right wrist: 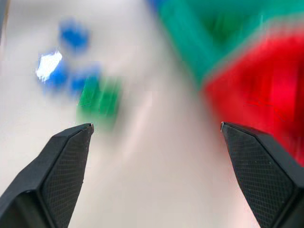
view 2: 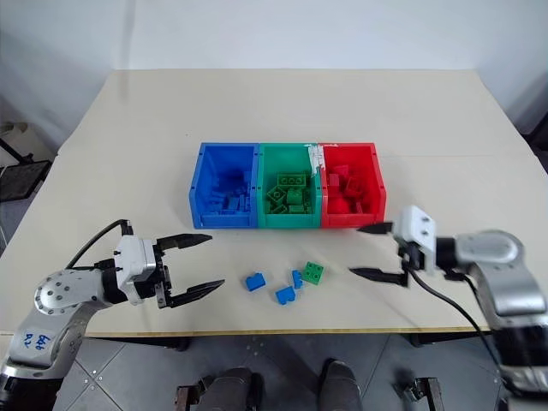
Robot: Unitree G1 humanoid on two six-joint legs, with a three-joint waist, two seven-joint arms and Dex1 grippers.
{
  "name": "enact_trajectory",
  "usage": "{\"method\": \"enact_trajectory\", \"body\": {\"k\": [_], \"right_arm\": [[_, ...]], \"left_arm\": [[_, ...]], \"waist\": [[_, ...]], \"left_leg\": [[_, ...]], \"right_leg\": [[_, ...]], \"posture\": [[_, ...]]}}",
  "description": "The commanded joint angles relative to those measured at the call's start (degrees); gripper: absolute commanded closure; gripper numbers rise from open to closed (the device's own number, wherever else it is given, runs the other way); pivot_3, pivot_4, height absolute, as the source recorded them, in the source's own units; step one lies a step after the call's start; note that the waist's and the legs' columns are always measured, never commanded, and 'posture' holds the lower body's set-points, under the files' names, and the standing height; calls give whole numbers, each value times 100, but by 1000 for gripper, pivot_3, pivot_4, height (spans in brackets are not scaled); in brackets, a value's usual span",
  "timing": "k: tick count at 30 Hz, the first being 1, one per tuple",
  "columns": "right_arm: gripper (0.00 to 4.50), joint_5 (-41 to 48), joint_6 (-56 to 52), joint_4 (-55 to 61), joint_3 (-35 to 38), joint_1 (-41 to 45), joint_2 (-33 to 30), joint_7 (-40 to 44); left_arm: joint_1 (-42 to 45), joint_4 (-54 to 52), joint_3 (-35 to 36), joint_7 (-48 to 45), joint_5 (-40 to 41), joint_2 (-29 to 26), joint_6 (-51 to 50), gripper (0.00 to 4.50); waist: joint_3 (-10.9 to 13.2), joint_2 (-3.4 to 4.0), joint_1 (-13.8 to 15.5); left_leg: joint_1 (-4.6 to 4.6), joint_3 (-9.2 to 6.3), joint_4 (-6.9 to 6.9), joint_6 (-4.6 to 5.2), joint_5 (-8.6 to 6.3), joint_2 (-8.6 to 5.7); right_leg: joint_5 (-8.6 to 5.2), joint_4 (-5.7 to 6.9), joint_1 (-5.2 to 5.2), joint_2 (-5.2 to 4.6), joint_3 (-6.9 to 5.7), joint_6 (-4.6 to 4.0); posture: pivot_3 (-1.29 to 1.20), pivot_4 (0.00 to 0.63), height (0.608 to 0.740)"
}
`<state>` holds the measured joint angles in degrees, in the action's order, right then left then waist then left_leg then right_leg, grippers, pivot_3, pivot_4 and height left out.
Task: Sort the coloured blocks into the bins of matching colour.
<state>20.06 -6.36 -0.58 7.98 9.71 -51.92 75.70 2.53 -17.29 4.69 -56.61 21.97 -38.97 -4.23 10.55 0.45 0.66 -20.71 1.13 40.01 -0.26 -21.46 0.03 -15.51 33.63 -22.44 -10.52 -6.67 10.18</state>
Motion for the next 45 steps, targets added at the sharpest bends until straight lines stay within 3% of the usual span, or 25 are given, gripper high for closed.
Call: {"method": "enact_trajectory", "body": {"k": [1, 7, 12, 22, 26, 32, 38, 42, 45], "right_arm": [[25, -21, 306, -28, 445, -414, -201, -16], [25, 214, -255, 579, 237, -469, -51, -319], [25, 190, -1252, 1296, -602, 134, 299, -762], [25, -195, -1835, 1046, -1652, 952, 852, -1088], [963, -294, -1798, 1002, -1787, 1012, 898, -1111], [3037, -309, -1781, 985, -1846, 1067, 967, -1088], [3075, 227, -1889, 1118, -1263, 1269, 865, -900], [3075, 799, -2711, 851, -838, 2128, 1319, -1471], [3075, 695, -2836, 482, -866, 2753, 1640, -1809]], "left_arm": [[184, 38, -269, -175, -105, 79, 299, 0], [305, 66, -470, -195, -128, 130, 313, 0], [235, 5, -444, -138, -111, 102, 255, 0], [-43, -318, -269, 120, -122, 33, 121, 0], [-137, -440, -209, 215, -96, 19, 62, 0], [-134, -465, -191, 276, -109, 26, 46, 0], [-136, -643, 113, 516, 311, 136, -233, 0], [-290, -803, 411, 731, 607, 214, -510, 0], [-508, -873, 550, 811, 611, 234, -560, 0]], "waist": [[0, 0, -16], [0, 1, -72], [0, 0, -61], [0, 0, 55], [0, 0, 65], [0, 0, 55], [0, 0, 58], [0, 0, -4], [0, 0, -71]], "left_leg": [[5, 7, -1, 0, 0, 1], [15, 13, -2, 1, 0, 5], [17, 12, 0, 1, -1, 7], [10, 8, 1, 3, -2, 4], [10, 10, 2, 4, -2, 3], [10, 10, 2, 4, -2, 4], [10, 10, 2, 4, -2, 4], [11, 10, 4, 4, -2, 6], [16, 4, -2, 1, -3, 11]], "right_leg": [[0, 0, 1, 0, 4, 0], [0, 5, 2, 1, 14, 0], [0, 7, 2, 1, 14, -1], [0, 3, 0, 1, 12, -1], [0, 2, 0, 0, 12, 0], [0, 3, 0, 1, 12, 0], [0, 2, 0, 1, 13, -1], [0, 5, 0, 1, 14, -1], [-1, 16, -2, 4, 11, -2]], "posture": [[0, 150, 740], [0, 150, 740], [0, 150, 740], [0, 150, 740], [0, 150, 740], [0, 150, 740], [0, 150, 740], [0, 150, 740], [0, 150, 740]]}}
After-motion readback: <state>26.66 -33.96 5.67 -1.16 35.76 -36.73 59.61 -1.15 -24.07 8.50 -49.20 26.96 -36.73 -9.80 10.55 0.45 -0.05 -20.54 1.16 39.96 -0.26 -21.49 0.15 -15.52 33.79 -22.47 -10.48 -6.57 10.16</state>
